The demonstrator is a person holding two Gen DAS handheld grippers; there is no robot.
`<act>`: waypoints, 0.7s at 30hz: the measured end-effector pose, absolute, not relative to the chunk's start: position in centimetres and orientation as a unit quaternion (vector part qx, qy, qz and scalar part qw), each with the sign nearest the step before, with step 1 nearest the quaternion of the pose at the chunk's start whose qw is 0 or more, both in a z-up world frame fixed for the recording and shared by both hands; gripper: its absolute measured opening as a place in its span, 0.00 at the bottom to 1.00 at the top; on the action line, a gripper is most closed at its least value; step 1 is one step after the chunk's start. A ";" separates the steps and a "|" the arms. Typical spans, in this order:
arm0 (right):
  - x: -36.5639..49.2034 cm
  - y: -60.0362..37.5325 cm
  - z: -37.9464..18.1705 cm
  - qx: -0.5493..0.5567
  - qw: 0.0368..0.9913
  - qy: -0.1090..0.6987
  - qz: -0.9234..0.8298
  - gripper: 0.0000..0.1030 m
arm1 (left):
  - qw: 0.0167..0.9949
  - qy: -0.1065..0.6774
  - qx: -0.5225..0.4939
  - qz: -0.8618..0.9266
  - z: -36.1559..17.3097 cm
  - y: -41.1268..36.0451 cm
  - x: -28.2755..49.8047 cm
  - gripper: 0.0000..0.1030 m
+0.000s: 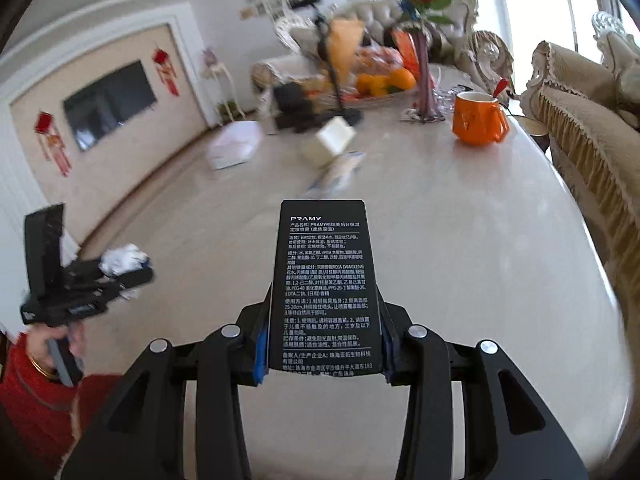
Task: Collect trash
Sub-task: 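Carry the white paper and black box over the wastebasket and open both tools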
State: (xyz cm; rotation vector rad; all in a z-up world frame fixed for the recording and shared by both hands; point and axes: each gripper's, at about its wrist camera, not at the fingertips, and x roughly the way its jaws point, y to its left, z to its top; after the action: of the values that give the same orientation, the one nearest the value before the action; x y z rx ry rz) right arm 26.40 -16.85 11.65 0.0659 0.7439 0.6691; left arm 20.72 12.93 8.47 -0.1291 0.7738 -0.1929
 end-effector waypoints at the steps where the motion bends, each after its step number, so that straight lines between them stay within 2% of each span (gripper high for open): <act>1: 24.5 -17.0 11.5 0.038 0.875 0.355 0.326 0.38 | 0.918 0.376 -0.073 -0.103 8.1 12.1 18.6 0.41; 5: 16.6 -17.2 8.9 0.047 0.870 0.365 0.329 0.38 | 0.915 0.382 -0.070 -0.108 5.2 7.8 10.8 0.41; 10: 12.1 -16.5 1.2 0.037 0.852 0.438 0.285 0.38 | 0.888 0.433 -0.094 -0.121 -2.2 3.6 6.5 0.41; 16: 11.8 -15.4 -8.5 0.009 0.808 0.542 0.232 0.38 | 0.842 0.521 -0.086 -0.108 -11.3 0.5 7.2 0.41; 21: 13.3 -15.9 -10.5 0.038 0.790 0.574 0.211 0.38 | 0.824 0.553 -0.066 -0.103 -14.3 -0.9 8.9 0.41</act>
State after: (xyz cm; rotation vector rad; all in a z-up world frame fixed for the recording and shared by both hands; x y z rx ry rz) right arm 13.26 -15.88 -10.49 0.0825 1.2353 0.4534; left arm 8.92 -0.89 -14.28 -0.1401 1.1752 -0.2199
